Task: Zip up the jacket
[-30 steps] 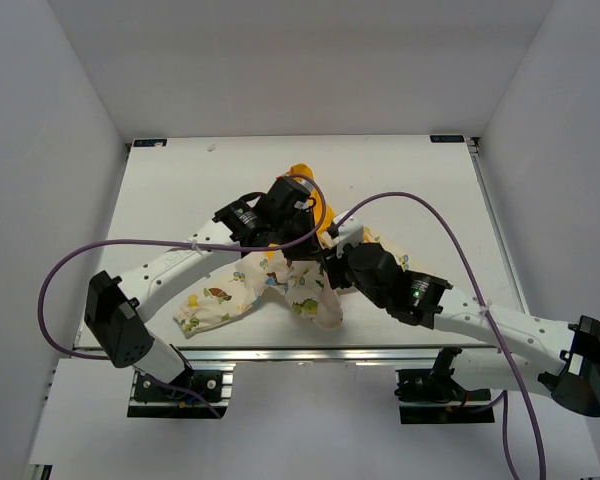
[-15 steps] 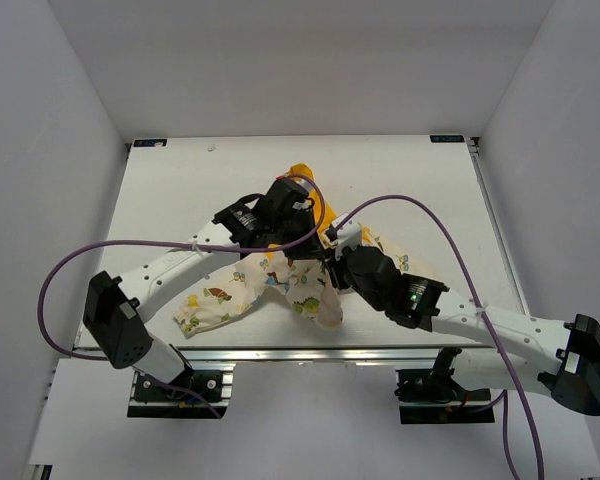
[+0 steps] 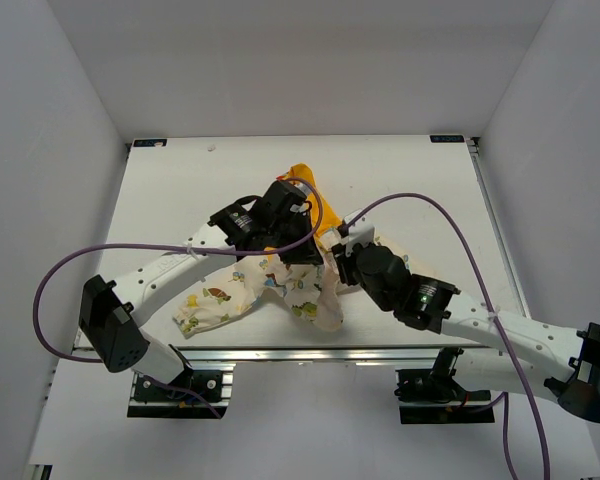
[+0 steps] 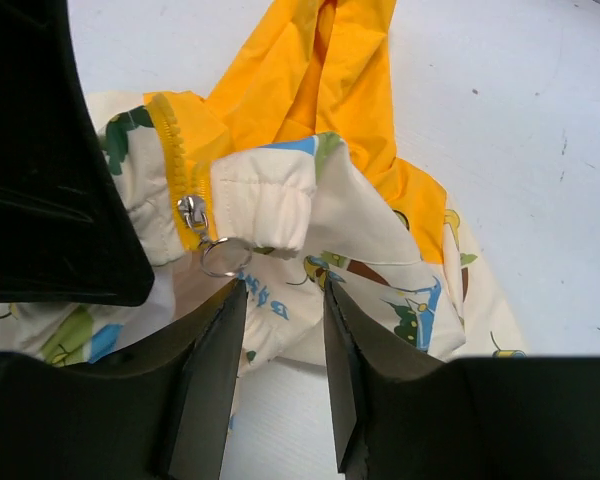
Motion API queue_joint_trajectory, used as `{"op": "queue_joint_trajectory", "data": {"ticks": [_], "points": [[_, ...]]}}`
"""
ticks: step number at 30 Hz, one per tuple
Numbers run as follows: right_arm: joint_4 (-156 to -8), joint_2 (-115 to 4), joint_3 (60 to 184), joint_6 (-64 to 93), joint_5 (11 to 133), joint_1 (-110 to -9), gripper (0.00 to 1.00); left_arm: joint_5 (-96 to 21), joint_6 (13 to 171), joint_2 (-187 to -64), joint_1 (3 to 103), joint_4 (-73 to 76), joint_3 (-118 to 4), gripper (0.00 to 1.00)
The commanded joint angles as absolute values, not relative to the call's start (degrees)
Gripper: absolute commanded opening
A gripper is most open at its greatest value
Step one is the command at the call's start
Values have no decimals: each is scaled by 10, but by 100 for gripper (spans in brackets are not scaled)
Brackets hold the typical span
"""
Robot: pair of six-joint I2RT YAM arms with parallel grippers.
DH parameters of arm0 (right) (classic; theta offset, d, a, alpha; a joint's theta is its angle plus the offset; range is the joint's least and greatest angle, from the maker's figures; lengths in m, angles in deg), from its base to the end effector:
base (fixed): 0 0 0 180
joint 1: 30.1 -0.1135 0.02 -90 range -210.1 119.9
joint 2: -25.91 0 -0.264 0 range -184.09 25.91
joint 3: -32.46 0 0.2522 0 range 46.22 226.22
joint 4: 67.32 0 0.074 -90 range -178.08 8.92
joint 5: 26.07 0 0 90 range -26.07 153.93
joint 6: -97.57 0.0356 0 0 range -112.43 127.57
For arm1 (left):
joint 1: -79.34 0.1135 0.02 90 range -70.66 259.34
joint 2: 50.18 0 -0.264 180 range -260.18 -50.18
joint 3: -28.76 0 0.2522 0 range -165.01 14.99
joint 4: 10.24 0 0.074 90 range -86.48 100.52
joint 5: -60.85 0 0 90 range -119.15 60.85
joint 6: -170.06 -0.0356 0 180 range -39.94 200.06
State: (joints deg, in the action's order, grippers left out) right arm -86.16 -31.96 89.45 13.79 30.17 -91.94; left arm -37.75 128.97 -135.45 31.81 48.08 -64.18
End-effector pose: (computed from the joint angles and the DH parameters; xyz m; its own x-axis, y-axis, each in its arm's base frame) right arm 0.1256 0.1928 0.2982 -0.2110 -0.2033 -0.9561 -0.4660 0.8808 -0.0844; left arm 0.2104 -0.2377 0.3258 -0.9411 -0.0756 -0.3296 0.1279 0.8227 -0.5539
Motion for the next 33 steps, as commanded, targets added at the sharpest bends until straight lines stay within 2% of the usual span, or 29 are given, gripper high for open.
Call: {"op": "queue_joint_trajectory", "data": {"ticks": [1, 8, 11, 14, 21, 30, 33], "points": [[-878, -309, 900, 135, 278, -919, 43, -384, 1281, -1326, 318, 491, -647, 0], [-870, -323, 902, 117, 350, -919, 47, -390, 1277, -1329, 318, 485, -648, 0], [-880, -331, 903, 108, 378, -920, 57, -389, 1277, -1331, 318, 484, -648, 0], [-886, -338, 905, 107, 378, -920, 60, -392, 1277, -1329, 320, 481, -648, 0], [-829, -350, 905, 115, 326, -920, 60, -392, 1276, -1324, 320, 480, -645, 0], [-780, -375, 910, 99, 362, -920, 60, -403, 1277, -1324, 320, 474, -635, 0], [-777, -376, 910, 97, 364, -920, 56, -405, 1275, -1325, 319, 472, -634, 0]]}}
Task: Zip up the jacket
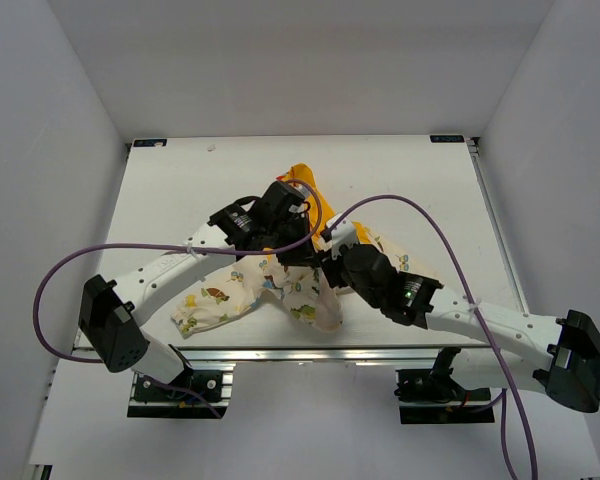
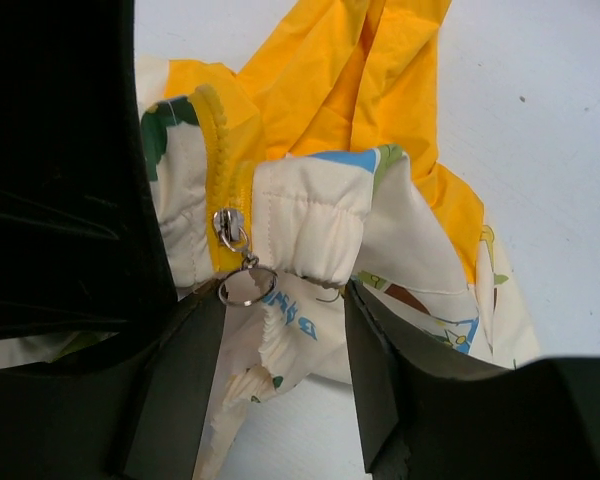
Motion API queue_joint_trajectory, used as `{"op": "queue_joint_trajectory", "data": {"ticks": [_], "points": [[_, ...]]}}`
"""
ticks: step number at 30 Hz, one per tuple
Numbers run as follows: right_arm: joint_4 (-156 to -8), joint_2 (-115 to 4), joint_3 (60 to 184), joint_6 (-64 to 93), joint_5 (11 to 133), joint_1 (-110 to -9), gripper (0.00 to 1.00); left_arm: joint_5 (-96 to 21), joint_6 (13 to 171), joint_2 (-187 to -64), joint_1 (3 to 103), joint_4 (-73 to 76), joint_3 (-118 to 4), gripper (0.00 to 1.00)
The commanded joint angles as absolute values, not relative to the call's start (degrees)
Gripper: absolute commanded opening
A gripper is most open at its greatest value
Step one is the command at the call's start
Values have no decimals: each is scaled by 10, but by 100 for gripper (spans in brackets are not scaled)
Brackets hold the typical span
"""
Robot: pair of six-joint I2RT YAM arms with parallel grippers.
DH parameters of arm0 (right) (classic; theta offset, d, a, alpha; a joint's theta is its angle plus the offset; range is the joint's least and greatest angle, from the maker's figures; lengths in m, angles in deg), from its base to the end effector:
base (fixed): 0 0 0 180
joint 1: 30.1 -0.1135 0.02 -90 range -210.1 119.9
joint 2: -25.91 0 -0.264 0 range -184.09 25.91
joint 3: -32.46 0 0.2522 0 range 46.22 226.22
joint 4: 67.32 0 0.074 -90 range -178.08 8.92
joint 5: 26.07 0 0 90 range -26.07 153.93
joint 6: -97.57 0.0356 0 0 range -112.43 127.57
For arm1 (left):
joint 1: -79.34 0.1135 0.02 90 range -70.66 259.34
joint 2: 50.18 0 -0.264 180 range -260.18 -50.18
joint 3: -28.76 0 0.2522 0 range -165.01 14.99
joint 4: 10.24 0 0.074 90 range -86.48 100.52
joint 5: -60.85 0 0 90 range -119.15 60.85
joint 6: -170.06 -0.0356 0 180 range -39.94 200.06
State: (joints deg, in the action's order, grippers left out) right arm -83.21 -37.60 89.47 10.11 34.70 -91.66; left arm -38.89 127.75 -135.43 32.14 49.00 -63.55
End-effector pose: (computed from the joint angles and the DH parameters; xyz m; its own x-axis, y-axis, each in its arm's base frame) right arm 0.1343 0.2115 0.2812 -0.2057 -0.2986 -0.9319 -0.5437 0.8267 -0.1448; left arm 0.2098 -0.2354 0.3214 -0.9482 -0.0488 -0.3139 0.1373 0.8282 -0.5434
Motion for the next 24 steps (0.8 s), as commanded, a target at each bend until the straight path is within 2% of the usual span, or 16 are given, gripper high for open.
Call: {"op": "queue_joint_trajectory", "data": {"ticks": [1, 3, 6, 7, 11, 13, 18, 19, 24], "points": [[-774, -374, 908, 97, 367, -920, 54, -406, 1275, -1325, 320, 471, -634, 0], [-763, -371, 905, 96, 368, -920, 52, -410, 1275, -1327, 320, 469, -631, 0], [-755, -372, 904, 93, 360, -920, 42, -411, 1274, -1327, 320, 469, -631, 0], [-755, -372, 904, 92, 358, -920, 35, -411, 1274, -1327, 319, 469, -631, 0], [-758, -374, 904, 84, 355, -919, 25, -412, 1273, -1324, 320, 468, -631, 0], [-762, -374, 905, 82, 359, -920, 14, -411, 1273, -1323, 320, 469, -630, 0], [-793, -368, 916, 78, 369, -920, 7, -404, 1265, -1324, 320, 475, -627, 0], [-809, -368, 918, 79, 368, -919, 1, -402, 1263, -1324, 320, 478, -627, 0], [-860, -366, 942, 82, 374, -919, 0, -373, 1247, -1329, 320, 510, -630, 0]]}}
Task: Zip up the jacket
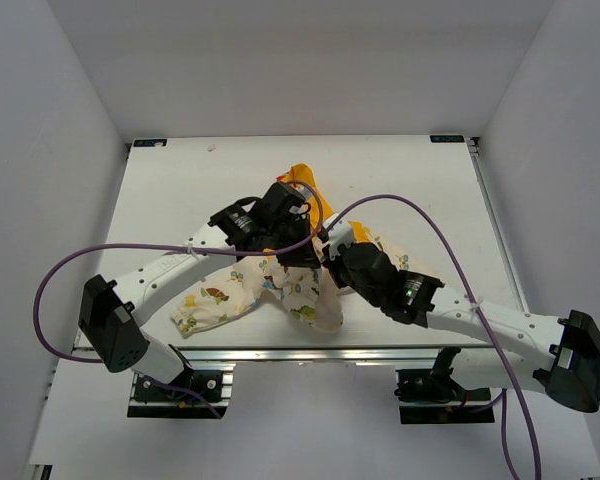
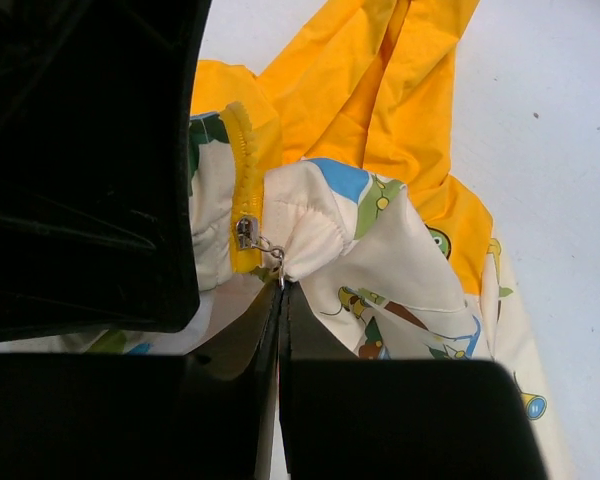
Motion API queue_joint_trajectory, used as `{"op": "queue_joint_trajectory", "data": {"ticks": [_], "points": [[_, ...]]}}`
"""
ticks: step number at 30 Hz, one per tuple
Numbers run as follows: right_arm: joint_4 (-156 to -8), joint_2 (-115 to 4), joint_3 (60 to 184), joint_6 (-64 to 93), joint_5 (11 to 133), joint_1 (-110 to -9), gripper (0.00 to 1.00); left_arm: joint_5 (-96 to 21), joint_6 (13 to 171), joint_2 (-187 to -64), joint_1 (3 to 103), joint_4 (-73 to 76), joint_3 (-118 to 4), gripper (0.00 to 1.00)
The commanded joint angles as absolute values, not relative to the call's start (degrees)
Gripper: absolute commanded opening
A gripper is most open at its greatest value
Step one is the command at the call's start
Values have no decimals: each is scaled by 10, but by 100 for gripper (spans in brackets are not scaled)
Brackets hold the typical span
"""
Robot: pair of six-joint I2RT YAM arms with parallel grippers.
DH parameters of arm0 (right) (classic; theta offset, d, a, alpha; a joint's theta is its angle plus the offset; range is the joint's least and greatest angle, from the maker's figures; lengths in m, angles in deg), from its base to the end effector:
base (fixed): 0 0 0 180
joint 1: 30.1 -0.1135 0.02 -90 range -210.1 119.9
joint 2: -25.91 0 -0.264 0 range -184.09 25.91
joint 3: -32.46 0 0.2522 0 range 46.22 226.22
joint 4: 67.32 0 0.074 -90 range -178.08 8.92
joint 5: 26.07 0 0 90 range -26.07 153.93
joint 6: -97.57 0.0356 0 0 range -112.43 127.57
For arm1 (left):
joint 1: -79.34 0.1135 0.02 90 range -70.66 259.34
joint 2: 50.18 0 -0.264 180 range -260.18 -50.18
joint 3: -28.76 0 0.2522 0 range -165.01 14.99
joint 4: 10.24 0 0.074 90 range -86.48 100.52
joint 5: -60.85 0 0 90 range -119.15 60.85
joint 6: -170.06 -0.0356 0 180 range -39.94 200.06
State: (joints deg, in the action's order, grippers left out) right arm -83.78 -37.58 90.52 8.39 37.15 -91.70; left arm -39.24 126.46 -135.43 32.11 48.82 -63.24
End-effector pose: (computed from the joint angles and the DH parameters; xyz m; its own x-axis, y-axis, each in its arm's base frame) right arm 0.1337 0.2135 0.2864 -0.1857 -0.3166 -0.9302 -0.5839 0.7970 -0.1547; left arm 0.2095 -0.2357 0.3199 -0.9466 -0.0266 -0.3212 0.1594 0.8275 -0.5384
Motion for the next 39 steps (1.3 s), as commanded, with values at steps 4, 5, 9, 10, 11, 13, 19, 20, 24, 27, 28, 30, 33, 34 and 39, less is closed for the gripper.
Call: {"op": "queue_joint_trajectory", "data": {"ticks": [4, 5, 9, 10, 11, 13, 19, 20, 24, 27, 28, 30, 33, 34, 39], "points": [[-871, -355, 957, 78, 371, -920, 0, -366, 1230, -1333, 319, 527, -625, 0], [-878, -354, 962, 78, 370, -920, 0, -367, 1218, -1333, 320, 528, -619, 0], [-921, -373, 1002, 52, 390, -920, 0, -371, 1201, -1326, 319, 530, -602, 0], [-938, -380, 1025, 51, 391, -920, 0, -374, 1199, -1324, 319, 527, -599, 0], [-971, -399, 1037, 52, 394, -920, 0, -376, 1194, -1321, 319, 525, -593, 0], [-1007, -416, 1072, 59, 395, -920, 0, -367, 1193, -1317, 319, 528, -590, 0], [-1014, -429, 1096, 89, 387, -920, 0, -380, 1177, -1316, 319, 533, -586, 0], [-1006, -426, 1098, 94, 384, -920, 0, -383, 1175, -1317, 319, 532, -586, 0], [-1025, -447, 1152, 103, 369, -919, 0, -397, 1168, -1316, 315, 527, -581, 0], [-1084, -477, 1179, 52, 391, -919, 0, -399, 1167, -1311, 314, 526, -579, 0], [-1113, -489, 1180, 24, 400, -920, 0, -400, 1167, -1309, 314, 525, -576, 0], [-1134, -497, 1178, 11, 414, -920, 0, -401, 1167, -1304, 314, 522, -574, 0], [-1156, -500, 1172, 7, 445, -919, 0, -402, 1168, -1299, 314, 518, -568, 0], [-1154, -499, 1166, 10, 450, -920, 0, -403, 1168, -1298, 314, 517, -568, 0], [-1103, -474, 1152, 28, 445, -920, 0, -408, 1165, -1299, 313, 519, -570, 0]]}}
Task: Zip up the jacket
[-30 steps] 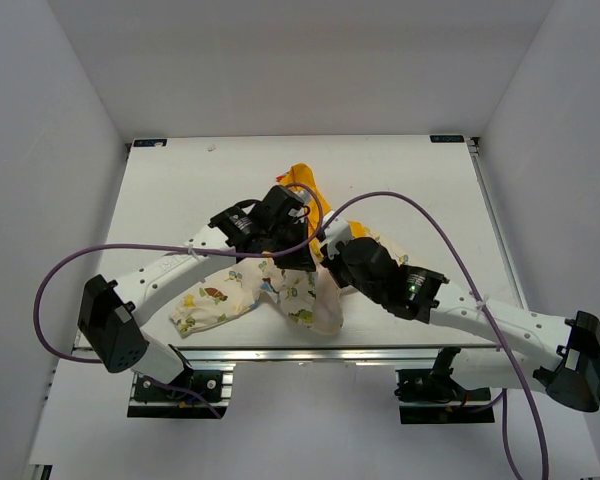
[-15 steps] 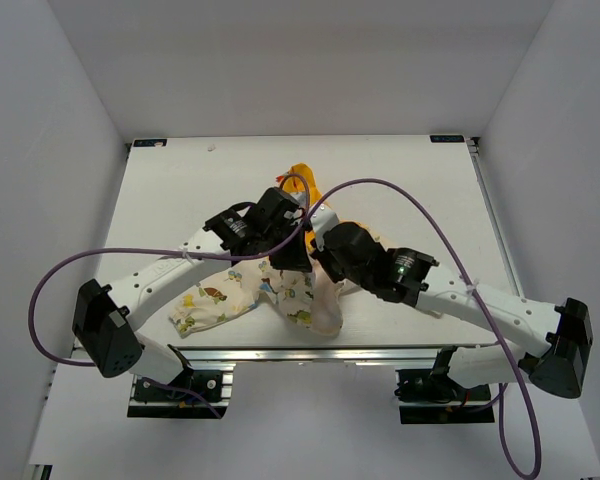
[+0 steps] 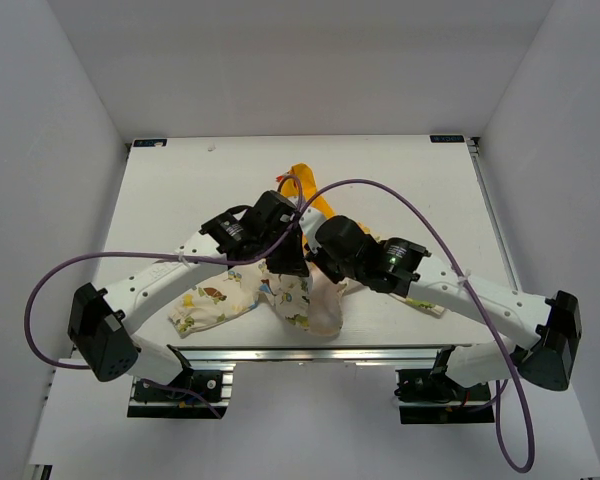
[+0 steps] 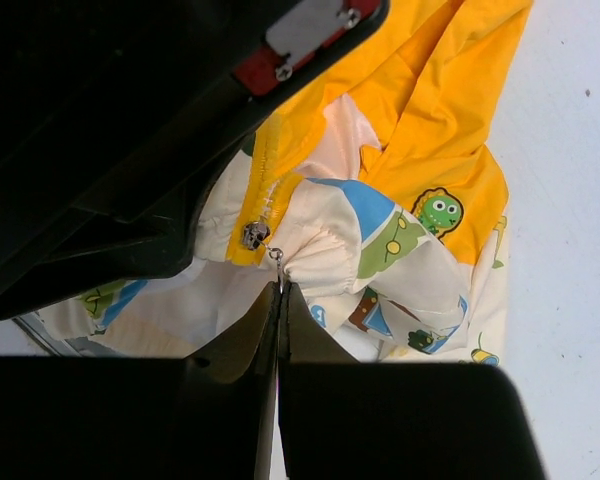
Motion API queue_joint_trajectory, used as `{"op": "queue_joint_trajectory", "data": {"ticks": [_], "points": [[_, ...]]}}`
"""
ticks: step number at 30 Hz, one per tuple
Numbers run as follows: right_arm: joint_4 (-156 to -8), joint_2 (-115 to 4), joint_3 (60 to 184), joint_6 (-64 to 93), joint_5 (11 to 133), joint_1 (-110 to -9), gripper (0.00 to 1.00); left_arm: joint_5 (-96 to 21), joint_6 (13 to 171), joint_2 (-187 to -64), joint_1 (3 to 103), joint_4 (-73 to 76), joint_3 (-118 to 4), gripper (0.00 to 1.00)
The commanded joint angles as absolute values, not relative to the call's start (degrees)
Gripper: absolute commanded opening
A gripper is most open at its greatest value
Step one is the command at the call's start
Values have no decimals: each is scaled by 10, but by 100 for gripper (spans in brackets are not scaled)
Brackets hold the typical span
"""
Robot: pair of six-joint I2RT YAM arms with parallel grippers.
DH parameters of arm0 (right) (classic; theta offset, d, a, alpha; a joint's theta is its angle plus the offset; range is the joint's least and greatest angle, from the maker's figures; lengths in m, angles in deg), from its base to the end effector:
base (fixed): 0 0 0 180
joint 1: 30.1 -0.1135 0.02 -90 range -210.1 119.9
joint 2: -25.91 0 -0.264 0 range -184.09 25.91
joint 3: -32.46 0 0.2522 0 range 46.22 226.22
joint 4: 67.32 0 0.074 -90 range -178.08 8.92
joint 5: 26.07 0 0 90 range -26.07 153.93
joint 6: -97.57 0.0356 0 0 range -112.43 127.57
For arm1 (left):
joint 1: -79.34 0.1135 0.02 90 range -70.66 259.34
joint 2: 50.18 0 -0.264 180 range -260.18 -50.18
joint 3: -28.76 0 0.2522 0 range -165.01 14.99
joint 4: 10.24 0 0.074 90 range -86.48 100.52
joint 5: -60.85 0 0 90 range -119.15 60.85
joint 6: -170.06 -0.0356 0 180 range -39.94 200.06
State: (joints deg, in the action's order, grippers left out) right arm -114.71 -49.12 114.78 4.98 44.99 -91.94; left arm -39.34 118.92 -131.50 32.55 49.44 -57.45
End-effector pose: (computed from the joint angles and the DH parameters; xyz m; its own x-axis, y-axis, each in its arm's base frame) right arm 0.1444 0.2452 0.3312 -0.2713 -0.5974 -0.7547 -0.7297 0.6389 -0.2434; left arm 0.1969 -0.2188 0.3069 -0.9295 0.0875 -0.3583 0.2620 0.8405 -0.4743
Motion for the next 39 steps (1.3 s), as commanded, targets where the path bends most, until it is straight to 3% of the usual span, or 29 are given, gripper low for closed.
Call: {"op": "queue_joint_trajectory", "data": {"ticks": [1, 7, 20, 39], "points": [[-1098, -470, 1154, 28, 442, -919, 0, -409, 1165, -1301, 313, 520, -571, 0], [-1091, -449, 1158, 31, 490, -919, 0, -413, 1163, -1295, 312, 513, -569, 0], [-1048, -472, 1145, 49, 416, -920, 0, -421, 1151, -1291, 302, 509, -572, 0], [-1055, -478, 1164, -11, 446, -920, 0, -420, 1148, -1288, 294, 506, -567, 0]]}}
